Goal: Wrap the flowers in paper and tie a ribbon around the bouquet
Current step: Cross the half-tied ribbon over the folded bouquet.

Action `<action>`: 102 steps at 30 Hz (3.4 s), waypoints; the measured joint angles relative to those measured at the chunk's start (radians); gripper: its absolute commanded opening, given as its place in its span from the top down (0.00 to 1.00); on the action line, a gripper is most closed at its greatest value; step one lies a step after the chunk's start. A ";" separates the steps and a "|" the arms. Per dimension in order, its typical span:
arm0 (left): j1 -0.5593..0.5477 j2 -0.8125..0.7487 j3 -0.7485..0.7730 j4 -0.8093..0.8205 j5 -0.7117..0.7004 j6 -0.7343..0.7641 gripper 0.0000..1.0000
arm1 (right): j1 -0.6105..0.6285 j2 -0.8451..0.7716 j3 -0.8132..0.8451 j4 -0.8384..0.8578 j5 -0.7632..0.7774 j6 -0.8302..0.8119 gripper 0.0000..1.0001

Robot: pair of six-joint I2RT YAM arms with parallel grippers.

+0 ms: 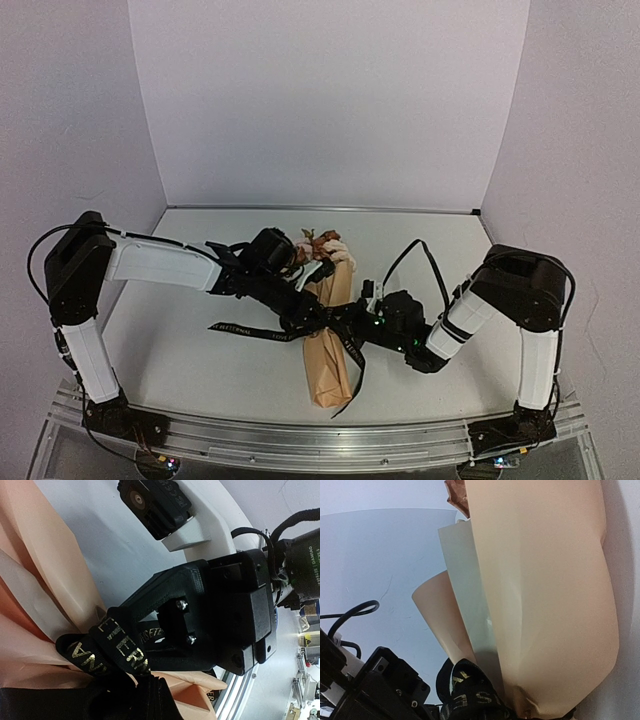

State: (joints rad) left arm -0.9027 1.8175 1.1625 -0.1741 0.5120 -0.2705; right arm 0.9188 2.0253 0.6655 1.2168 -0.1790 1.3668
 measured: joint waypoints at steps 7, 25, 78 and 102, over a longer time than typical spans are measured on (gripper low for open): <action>0.011 -0.003 -0.013 0.009 -0.025 -0.025 0.82 | 0.000 0.021 0.009 0.022 -0.003 0.000 1.00; 0.034 -0.080 -0.013 0.020 -0.045 -0.027 0.69 | -0.011 0.033 0.013 0.032 -0.017 0.000 1.00; 0.046 0.100 0.164 -0.152 -0.075 -0.016 0.89 | -0.017 -0.001 0.057 -0.110 -0.018 -0.083 1.00; 0.046 -0.024 0.050 -0.044 -0.247 -0.111 0.72 | -0.026 -0.001 0.082 -0.103 -0.047 -0.107 1.00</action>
State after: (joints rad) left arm -0.8565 1.7935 1.2125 -0.2183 0.2649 -0.3813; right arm 0.8931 2.0247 0.7479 1.1133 -0.2261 1.2594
